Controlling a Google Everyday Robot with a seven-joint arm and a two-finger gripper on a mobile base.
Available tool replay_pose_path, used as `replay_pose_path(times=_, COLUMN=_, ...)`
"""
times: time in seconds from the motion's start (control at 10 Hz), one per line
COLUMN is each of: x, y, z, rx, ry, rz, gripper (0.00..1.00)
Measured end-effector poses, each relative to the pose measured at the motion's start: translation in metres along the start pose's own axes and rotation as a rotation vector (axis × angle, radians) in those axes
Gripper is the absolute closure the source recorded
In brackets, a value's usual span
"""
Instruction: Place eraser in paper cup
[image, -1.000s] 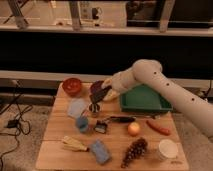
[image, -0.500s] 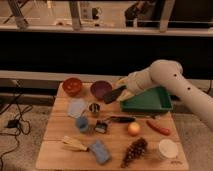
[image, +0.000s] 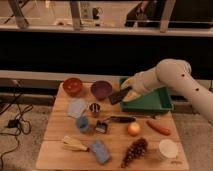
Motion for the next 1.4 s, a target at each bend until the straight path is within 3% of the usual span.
replay_pose_path(times=0.2, x=0.001, y=0.0, z=0.0, rx=0.0, ry=0.0, rz=0.001, gripper=0.98)
replay_pose_path(times=0.5, x=0.006, y=0.0, z=0.017, rx=-0.022, ry=0.025, rz=0.027, gripper=0.98)
replay_pose_path(times=0.8, x=0.05, y=0.006, z=0.025, rx=-0.017, ry=0.075, rz=0.078, gripper=0.98)
replay_pose_path(times=0.9, x=0.059, y=0.005, z=0.02, rx=-0.014, ry=0.086, rz=0.089, gripper=0.98)
replay_pose_path(times=1.0, x=0.082, y=0.001, z=-0.006, rx=0.008, ry=0.118, rz=0.116, gripper=0.98)
replay_pose_path(times=1.4, x=0.114, y=0.007, z=-0.046, rx=0.031, ry=0.189, rz=0.162, gripper=0.98)
